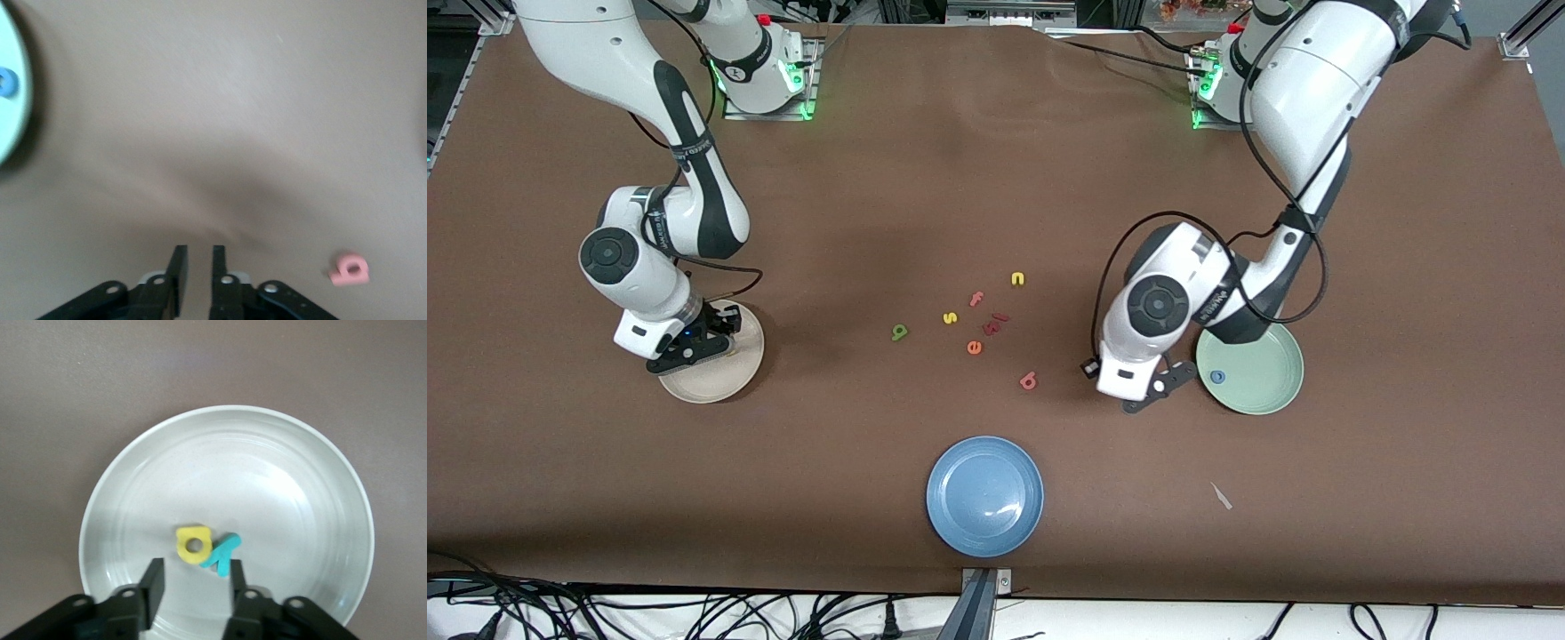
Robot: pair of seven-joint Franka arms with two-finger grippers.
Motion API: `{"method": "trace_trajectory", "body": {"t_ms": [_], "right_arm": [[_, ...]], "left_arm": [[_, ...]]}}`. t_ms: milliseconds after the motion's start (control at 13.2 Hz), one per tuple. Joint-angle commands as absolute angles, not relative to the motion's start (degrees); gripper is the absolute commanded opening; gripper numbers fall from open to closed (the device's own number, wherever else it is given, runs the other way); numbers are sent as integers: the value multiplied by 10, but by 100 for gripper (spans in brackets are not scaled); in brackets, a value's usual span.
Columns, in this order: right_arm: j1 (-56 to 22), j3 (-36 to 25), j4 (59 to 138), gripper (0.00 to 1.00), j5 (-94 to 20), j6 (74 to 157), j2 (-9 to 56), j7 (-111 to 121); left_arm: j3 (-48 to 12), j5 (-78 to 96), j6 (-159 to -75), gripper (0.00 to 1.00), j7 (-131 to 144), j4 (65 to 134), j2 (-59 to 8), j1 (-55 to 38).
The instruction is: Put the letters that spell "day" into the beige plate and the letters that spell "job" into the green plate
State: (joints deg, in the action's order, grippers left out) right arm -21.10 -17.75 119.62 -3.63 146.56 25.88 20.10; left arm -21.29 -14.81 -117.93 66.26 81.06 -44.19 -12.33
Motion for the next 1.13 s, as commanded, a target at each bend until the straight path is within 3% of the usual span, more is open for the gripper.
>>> {"method": "trace_trajectory", "body": {"t_ms": [0,151,302,756,832,907,1059], "right_arm": [[-209,-160,1173,100,-68,1402,234,184],[-214,-141,1131,100,-99,1334,235,131],[-215,-114,1116,100,-102,1325,238,63],[-274,-61,1058,100,-102,1332,286,-187],[-287,-61,1043,100,-102,1332,299,-229],[-300,-61,1034,100,-102,1332,308,-265],[-318,-61,1026,100,-102,1348,326,-325]], "left_arm": [[-211,-144,-1175,99,606,786,-441,-148],[-211,-141,-1175,99,471,784,-442,-159],[-210,-142,-1188,99,341,782,-453,-170],[-203,-146,-1393,99,108,783,-518,-193],[-201,-146,-1419,97,87,783,-529,-193],[-201,-147,-1438,84,76,783,-538,-193],[-198,-160,-1448,79,68,783,-544,-193]]}}
